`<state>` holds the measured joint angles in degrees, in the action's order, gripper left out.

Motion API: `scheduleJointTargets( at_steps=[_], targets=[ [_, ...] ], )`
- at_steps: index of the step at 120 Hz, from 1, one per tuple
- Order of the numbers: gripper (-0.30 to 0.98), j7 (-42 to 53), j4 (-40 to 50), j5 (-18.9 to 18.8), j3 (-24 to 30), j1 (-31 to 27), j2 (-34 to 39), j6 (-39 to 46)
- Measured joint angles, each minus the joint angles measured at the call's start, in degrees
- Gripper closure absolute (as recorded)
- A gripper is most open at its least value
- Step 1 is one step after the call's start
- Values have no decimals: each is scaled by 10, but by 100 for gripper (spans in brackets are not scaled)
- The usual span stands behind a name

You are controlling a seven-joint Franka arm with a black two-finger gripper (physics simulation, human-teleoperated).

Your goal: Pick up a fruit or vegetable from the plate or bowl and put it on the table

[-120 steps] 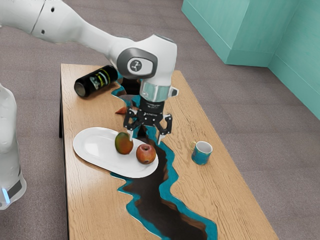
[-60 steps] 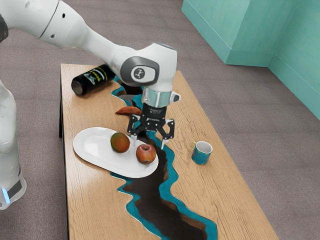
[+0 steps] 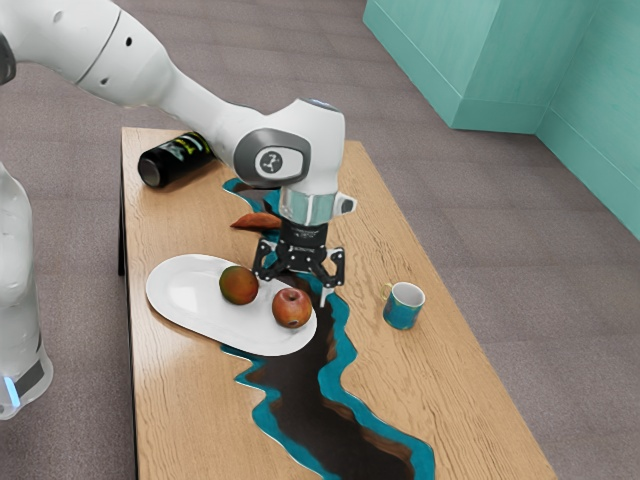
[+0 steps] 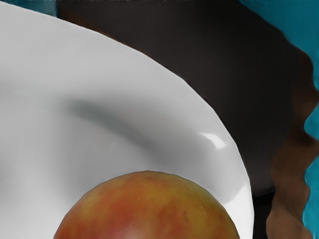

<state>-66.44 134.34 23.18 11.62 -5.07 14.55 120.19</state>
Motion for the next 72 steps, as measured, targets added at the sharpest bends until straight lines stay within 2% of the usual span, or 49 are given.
scheduleJointTargets(
  at_steps=[53, 72],
  targets=[
    [0, 11, 1, 0, 1, 5, -43, 29],
    [23, 12, 5, 1, 1, 4, -43, 36]
  ],
)
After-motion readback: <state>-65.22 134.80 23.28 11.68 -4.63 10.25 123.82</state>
